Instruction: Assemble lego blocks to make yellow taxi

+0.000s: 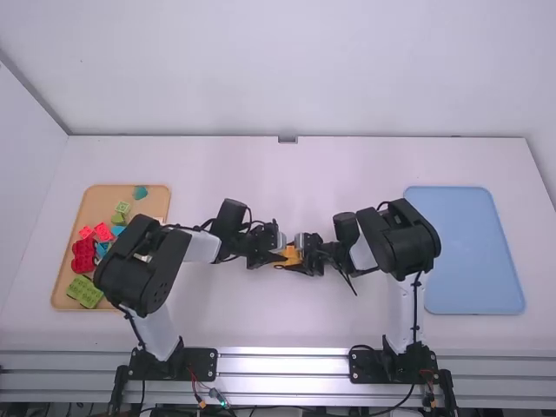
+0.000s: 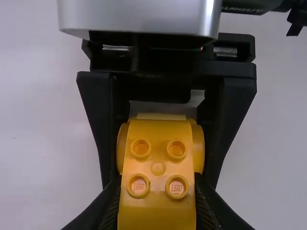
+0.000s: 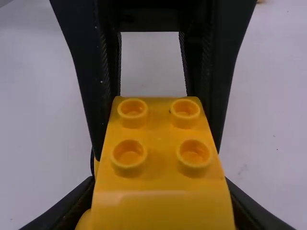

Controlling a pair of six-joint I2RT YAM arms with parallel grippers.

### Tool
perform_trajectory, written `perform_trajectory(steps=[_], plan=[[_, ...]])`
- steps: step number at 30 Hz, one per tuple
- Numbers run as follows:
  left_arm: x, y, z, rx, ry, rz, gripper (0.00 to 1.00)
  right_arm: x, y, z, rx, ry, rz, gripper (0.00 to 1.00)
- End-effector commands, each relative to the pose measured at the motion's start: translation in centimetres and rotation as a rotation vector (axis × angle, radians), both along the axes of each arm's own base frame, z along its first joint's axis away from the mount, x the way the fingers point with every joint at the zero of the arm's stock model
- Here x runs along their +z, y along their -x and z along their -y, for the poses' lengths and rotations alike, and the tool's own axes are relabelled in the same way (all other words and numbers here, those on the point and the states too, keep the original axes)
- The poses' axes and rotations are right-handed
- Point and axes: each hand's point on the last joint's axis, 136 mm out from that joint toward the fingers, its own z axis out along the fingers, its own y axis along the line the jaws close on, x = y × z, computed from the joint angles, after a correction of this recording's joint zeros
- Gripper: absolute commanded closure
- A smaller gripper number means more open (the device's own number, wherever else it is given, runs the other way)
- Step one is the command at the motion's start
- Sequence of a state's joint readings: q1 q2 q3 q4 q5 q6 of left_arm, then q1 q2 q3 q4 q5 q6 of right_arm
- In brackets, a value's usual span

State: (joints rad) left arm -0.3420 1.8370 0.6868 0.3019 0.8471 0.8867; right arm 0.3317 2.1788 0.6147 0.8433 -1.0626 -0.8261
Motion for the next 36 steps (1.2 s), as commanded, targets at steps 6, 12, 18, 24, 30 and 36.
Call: perform_trajectory(steps=[6, 12, 18, 24, 30, 36], plan=[[-1.9, 1.0, -1.2, 0.045, -0.053, -0.071, 0.62, -0.8, -0.8, -0.2, -0.033, 0.039, 0.01, 0.55], [-0.7, 0.2, -1.6, 0.065, -0.04, -0.036, 0.59, -0.8, -0.8, -0.2, -0.033, 0.039, 0.01, 0.55], [1.2, -0.5, -1.7, 0.073, -0.021, 0.018, 0.34, -0.8, -0.8, -0.2, -0.034, 0.039, 0.007, 0.55], [5.4, -2.7, -3.7, 0.163, 0.014, 0.11, 0.01, -0.7, -0.6, -0.3, -0.027, 0.035, 0.005, 0.55], [10.4, -6.0, -9.1, 0.436, 0.111, 0.079, 0.01, 0.5, -2.2, 0.0, -0.105, 0.011, -0.031, 0.58], [13.7, -7.6, -13.9, 0.63, 0.187, 0.071, 0.01, 5.5, -7.4, 5.1, -0.405, -0.001, 0.032, 0.58]])
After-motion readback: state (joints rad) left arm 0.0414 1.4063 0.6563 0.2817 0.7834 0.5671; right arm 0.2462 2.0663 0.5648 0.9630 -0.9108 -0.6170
